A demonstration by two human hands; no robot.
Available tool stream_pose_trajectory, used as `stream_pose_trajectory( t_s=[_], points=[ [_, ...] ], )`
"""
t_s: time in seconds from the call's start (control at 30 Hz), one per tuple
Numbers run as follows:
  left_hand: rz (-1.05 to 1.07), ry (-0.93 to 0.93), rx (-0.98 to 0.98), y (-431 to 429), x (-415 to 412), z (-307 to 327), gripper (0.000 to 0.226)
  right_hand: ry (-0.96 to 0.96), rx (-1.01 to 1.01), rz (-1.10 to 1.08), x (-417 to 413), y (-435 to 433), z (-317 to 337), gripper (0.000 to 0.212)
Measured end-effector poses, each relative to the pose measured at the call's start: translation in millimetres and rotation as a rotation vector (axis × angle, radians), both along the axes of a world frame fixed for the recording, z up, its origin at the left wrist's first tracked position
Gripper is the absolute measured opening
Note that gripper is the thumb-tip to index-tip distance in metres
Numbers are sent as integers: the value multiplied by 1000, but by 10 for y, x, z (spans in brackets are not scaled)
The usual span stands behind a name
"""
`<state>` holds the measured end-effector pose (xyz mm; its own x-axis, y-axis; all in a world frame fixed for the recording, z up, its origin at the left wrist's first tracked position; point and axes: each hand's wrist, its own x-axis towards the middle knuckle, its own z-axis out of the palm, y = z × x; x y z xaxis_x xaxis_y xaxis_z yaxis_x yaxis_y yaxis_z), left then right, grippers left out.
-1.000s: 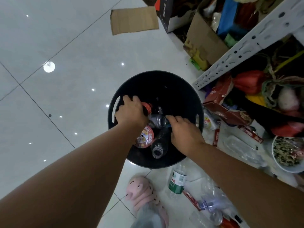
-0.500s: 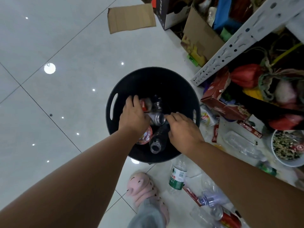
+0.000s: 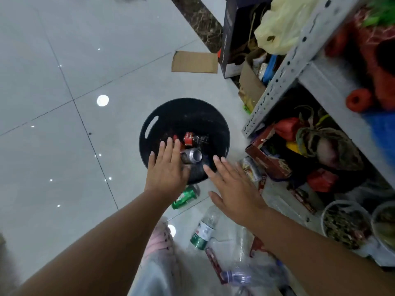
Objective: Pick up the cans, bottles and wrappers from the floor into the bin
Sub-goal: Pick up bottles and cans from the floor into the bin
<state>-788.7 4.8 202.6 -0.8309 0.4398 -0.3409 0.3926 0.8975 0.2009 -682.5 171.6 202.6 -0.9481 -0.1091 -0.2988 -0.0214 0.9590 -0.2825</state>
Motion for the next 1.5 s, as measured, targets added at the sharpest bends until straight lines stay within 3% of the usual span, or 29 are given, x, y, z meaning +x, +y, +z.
stream_pose_trajectory(
  t_s=[0.17,0.4,0.63,0.87,1.0,1.17,1.3,1.5],
  points=[
    [-18,102,-53,-16,1029,344,71,-3,23,74,779,170,229,66],
    [49,4,-59,-15,2312,472,71,-19,27,93,1747,295,401,68],
    [25,-117,-66,17,3326,43,72,-113,51,16,2855,626,32,74],
    [-28,-236,-49,76,4334,-809,74,-297,117,8,3981,839,-873,91],
    [-189,-193,-44,212,4467,-1568,72,-267,99,125,4221,847,-1601,82],
    [-424,-109,-45,576,4312,-2433,73,-224,160,303,4181,1072,-2378,51],
    [-536,-17,-31,716,4124,-2925,84,-260,235,530,3996,1222,-2801,63],
    [-541,-32,-58,761,4030,-3266,72,-262,203,423,4034,1314,-3105,64]
  ],
)
